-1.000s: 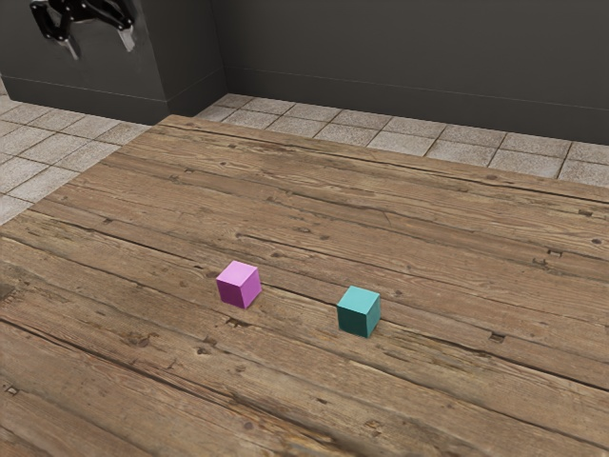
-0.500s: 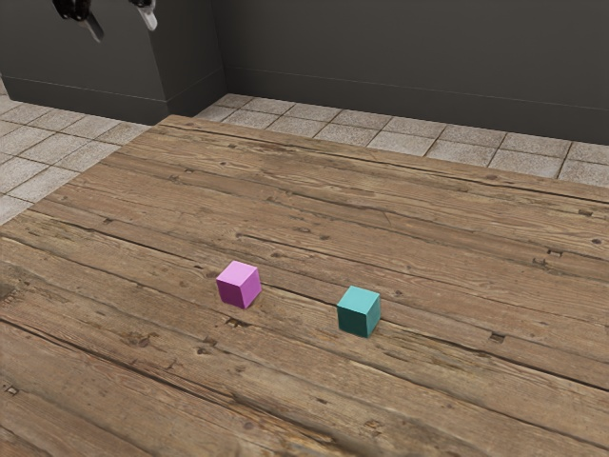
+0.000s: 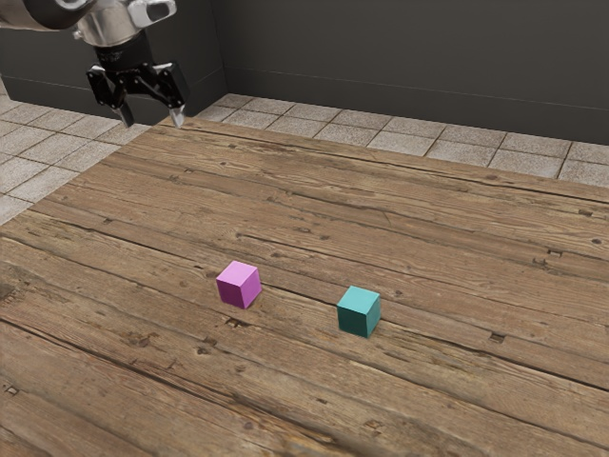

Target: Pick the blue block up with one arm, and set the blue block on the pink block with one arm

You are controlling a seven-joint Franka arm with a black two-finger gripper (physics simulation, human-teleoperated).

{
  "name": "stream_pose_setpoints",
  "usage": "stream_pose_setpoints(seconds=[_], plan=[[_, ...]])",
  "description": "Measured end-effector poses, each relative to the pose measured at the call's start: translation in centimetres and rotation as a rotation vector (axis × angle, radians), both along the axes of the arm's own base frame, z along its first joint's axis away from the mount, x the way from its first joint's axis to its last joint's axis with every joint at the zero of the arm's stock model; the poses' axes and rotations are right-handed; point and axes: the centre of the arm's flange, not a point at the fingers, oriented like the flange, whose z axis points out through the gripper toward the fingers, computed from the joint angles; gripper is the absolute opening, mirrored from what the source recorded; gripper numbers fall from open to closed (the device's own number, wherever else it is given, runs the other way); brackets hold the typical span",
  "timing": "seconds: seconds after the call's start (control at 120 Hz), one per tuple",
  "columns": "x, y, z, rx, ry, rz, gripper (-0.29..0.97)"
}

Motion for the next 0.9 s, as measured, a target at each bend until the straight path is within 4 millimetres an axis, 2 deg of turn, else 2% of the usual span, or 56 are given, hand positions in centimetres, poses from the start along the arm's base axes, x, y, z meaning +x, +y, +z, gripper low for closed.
stream_pose_setpoints(seconds=[0.1, 0.175, 0.242, 0.317, 0.458, 0.517, 0.575, 0.625, 0.708, 0.825, 0.9], plan=[[2.8, 1.1, -4.1, 0.010, 0.019, -0.001, 0.66], [4.2, 0.7, -6.6, -0.001, 0.030, -0.013, 0.66], [5.4, -0.9, -9.2, -0.024, 0.047, -0.034, 0.66], [7.4, -2.0, -13.3, -0.043, 0.065, -0.041, 0.66], [13.4, -4.6, -21.3, -0.037, 0.078, -0.072, 0.66], [14.7, -6.4, -23.9, -0.037, 0.086, -0.092, 0.66], [16.0, -9.2, -26.6, -0.047, 0.087, -0.107, 0.66], [17.2, -11.3, -27.8, -0.053, 0.069, -0.114, 0.66], [18.1, -14.1, -29.3, -0.065, 0.054, -0.118, 0.66], [17.9, -17.9, -30.6, -0.067, 0.051, -0.151, 0.66], [17.5, -19.6, -31.2, -0.067, 0.054, -0.172, 0.66]])
